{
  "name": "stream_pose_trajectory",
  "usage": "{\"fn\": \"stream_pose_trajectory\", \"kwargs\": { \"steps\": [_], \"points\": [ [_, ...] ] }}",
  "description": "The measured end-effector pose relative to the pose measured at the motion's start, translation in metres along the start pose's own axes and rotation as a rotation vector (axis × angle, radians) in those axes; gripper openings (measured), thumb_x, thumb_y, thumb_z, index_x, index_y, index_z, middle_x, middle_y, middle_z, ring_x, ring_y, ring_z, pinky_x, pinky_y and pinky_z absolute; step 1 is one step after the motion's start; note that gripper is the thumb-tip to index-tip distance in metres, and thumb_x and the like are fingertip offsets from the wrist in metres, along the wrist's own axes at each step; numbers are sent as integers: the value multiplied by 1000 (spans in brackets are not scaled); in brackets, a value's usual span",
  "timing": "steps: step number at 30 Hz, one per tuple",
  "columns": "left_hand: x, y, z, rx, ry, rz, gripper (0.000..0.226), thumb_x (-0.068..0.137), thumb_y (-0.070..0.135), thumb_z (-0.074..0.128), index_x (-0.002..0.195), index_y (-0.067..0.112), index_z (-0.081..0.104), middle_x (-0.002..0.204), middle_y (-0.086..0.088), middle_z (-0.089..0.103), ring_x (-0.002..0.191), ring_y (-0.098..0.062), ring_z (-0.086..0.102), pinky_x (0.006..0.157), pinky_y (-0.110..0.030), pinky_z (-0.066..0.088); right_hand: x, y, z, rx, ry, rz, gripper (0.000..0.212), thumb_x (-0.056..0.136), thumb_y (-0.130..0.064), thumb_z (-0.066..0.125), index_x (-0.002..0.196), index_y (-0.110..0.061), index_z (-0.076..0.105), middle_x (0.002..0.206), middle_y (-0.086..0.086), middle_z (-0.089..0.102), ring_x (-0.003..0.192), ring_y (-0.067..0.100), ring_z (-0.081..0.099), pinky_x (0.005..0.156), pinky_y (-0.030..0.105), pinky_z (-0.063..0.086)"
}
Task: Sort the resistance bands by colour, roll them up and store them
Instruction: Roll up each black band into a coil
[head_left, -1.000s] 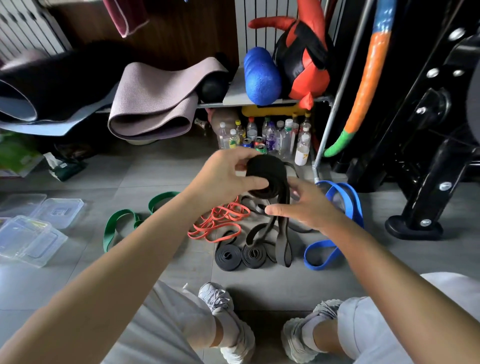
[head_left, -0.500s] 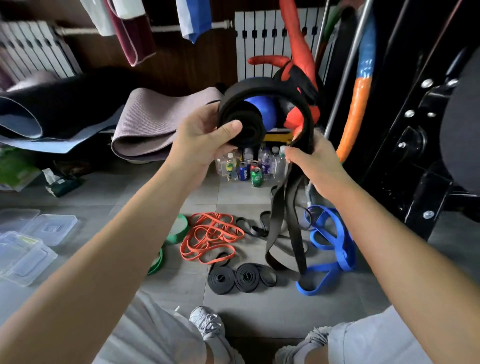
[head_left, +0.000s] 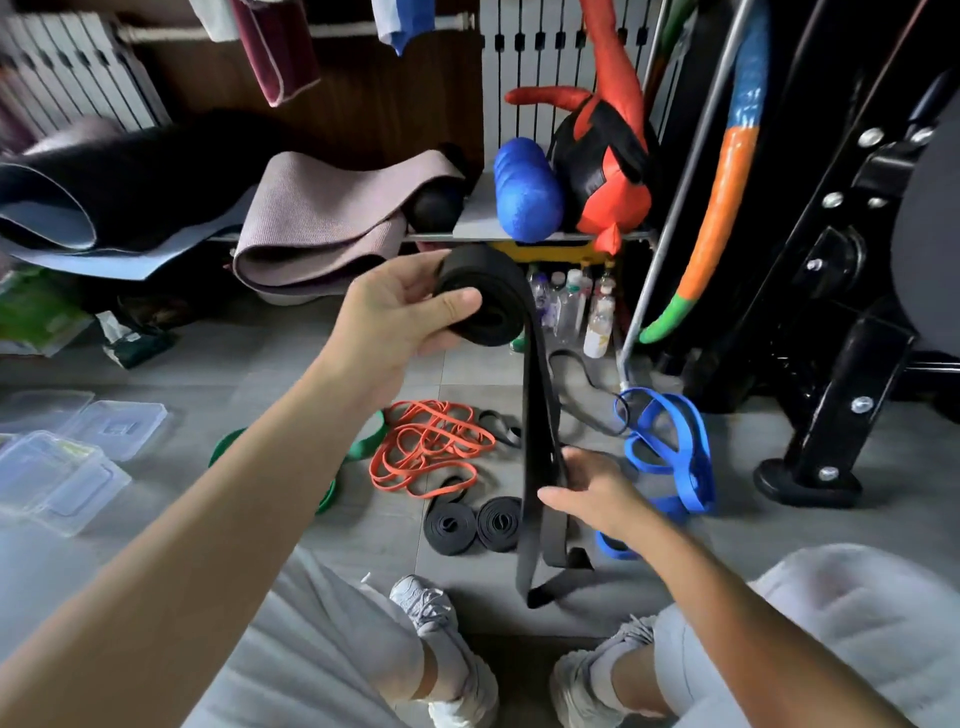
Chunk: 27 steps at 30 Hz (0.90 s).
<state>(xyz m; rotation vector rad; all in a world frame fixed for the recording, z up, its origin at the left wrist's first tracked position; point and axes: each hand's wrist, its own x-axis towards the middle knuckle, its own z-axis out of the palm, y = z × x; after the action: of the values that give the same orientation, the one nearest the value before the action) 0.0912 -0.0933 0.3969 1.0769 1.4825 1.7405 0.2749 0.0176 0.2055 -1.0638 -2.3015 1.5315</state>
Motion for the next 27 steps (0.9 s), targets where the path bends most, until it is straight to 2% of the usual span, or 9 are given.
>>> {"fn": "stream_pose_trajectory", "kwargs": {
  "steps": [3,7,10,13,16,18,20,24,27],
  "points": [
    [1,17,-3,-80,29,19,21,87,1,57,100,16,61,81,7,72,84,-12,69,74,-29,57,-4,47,37,-45,-36,155,16,79,-16,62,78,-31,61,91,9,71,92,31,65,86,41,49],
    [10,47,-26,-110,121,110,17,87,8,61,103,7,62,100,-11,68,100,-28,64,90,-51,51,-19,93,70,-100,-221,331,23,70,-25,66,93,-30,65,92,-1,72,91,20,67,86,35,50],
    [18,62,-45,-113,152,137,15,89,6,58,103,4,61,91,-7,72,95,-25,68,81,-37,55,-28,108,85,-122,-274,383,19,74,-21,71,92,-27,69,90,-3,71,85,16,66,84,31,50],
    [20,58,-53,138,114,73,18,87,4,61,103,12,63,91,-1,71,92,-20,69,75,-35,57,-21,89,81,-196,-342,413,57,79,-17,68,133,-22,48,114,-2,57,96,9,56,82,21,44],
    [13,34,-44,370,0,-6,31,80,-3,66,93,25,65,79,10,70,83,-8,68,76,-32,58,-3,36,61,-71,-321,290,91,73,-26,78,147,-22,24,146,6,36,127,16,43,97,26,41],
    [6,14,-37,435,-73,-34,37,75,-9,68,92,25,65,73,12,70,74,-2,65,70,-22,57,5,-10,41,117,-210,119,99,66,-27,83,146,-19,25,146,5,37,129,12,39,104,28,37],
    [0,-6,-32,469,-116,-74,39,73,-10,69,101,17,65,84,1,71,78,-7,65,74,-27,57,5,-55,17,279,-112,-72,101,61,-36,84,144,-19,29,140,0,43,126,6,41,104,24,34],
    [-8,-28,-26,507,-176,-100,39,71,-6,73,100,19,66,90,6,69,80,-1,65,80,-24,54,-4,-110,-17,365,-16,-321,64,63,-29,78,121,-34,52,120,-13,58,112,-4,55,101,16,40],
    [-11,-37,-24,477,-173,-111,42,70,-3,76,94,30,65,94,8,70,87,-4,67,85,-27,53,-4,-119,-22,358,35,-373,46,73,-2,72,110,-27,58,99,-7,68,89,-5,65,87,16,50]
  ]
}}
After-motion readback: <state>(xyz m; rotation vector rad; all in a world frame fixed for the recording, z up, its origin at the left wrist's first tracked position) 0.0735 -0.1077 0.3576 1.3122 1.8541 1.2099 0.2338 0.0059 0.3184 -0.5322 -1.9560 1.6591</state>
